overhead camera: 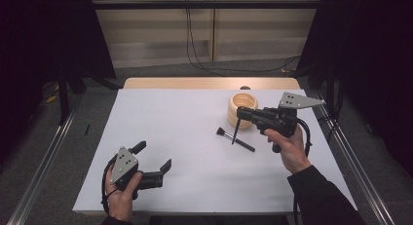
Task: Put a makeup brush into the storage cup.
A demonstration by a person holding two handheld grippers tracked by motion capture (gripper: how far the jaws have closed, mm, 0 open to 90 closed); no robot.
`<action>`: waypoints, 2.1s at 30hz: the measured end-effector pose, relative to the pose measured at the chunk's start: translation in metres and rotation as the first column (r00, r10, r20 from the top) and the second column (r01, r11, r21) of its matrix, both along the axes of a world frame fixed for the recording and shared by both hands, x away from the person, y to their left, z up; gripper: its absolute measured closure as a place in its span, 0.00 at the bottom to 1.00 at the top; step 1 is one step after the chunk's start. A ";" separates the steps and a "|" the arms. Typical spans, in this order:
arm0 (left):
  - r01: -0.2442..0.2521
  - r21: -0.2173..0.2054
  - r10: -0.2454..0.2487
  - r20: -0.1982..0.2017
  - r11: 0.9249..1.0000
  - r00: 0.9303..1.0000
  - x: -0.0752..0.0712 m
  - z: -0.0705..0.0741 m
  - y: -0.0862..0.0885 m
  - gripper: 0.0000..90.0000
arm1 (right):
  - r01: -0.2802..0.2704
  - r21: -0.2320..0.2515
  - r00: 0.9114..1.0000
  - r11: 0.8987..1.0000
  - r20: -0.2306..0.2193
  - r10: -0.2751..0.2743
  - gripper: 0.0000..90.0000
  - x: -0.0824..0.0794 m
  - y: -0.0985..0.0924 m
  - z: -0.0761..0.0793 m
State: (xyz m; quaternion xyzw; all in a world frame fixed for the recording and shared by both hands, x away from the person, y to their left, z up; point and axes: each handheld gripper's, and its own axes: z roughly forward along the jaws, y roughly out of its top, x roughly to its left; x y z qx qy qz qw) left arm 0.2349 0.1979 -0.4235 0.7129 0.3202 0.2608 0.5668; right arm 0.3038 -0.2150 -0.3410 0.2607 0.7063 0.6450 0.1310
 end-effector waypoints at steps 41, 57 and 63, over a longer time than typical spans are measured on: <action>-0.002 -0.006 0.002 -0.024 1.000 1.000 -0.008 -0.008 0.000 0.02 | 0.210 -0.048 0.977 0.976 0.043 -0.209 0.94 0.074 -0.020 0.010; 0.003 -0.007 -0.003 -0.026 1.000 1.000 -0.007 -0.008 0.001 0.02 | 0.303 -0.064 0.953 0.951 0.029 -0.302 0.94 0.103 -0.028 0.011; 0.001 -0.008 -0.001 -0.026 1.000 1.000 -0.006 -0.009 0.001 0.02 | 0.322 -0.079 0.947 0.944 0.032 -0.320 0.94 0.110 -0.031 0.003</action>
